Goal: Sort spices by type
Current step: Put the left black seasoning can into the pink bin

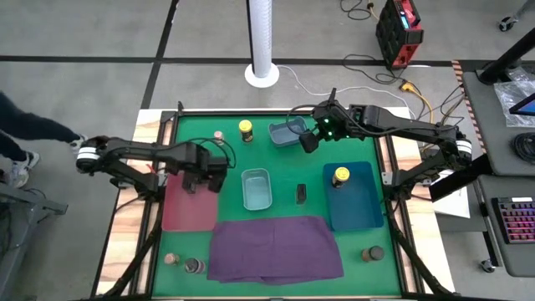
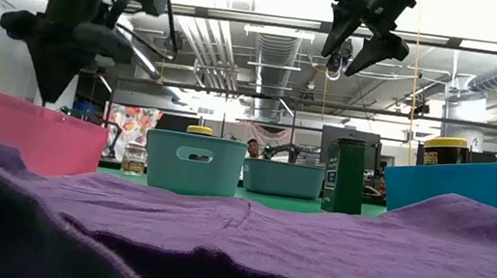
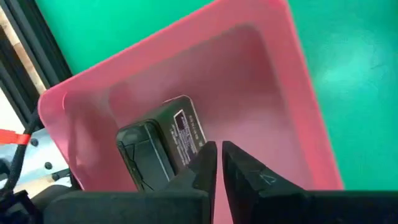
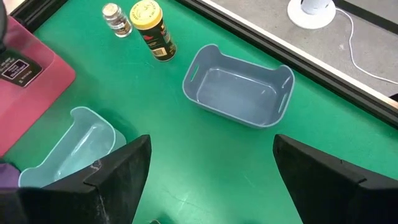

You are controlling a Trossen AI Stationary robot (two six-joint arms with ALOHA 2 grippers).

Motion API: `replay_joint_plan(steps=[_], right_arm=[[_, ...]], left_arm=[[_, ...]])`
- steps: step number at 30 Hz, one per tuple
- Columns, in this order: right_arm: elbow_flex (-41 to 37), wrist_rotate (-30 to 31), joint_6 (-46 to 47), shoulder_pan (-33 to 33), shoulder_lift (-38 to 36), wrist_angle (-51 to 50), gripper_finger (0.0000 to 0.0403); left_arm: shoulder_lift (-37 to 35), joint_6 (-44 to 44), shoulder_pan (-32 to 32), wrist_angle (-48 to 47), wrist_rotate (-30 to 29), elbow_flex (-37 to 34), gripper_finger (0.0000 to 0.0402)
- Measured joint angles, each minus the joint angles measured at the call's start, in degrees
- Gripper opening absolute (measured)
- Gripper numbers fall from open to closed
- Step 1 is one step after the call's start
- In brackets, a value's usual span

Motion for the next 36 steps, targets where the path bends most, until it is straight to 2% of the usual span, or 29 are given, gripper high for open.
replay_joint_plan(steps=[11,16,31,36], right_arm=[[0.0,0.02,-0.13,0.0,0.0,0.0,0.0327],[0.0,0.02,-0.22,0.0,0.0,0.0,0.0331],[0.0,0.02,-0.27,0.0,0.0,0.0,0.0331],[0.0,0.02,-0.28,0.01,0.0,0.0,0.0333]], left_arm=[[-0.07,0.03,0.0,1.35,1.39,-6.9,0.0001],[-0.66,-0.12,0.0,1.5,0.8,-7.14,0.0001],[-0.7,-1.87,2.33,1.98,-6.11,-7.18,0.0001],[-0.7,-1.78,2.8,-0.15,-6.14,-7.18,0.0001]])
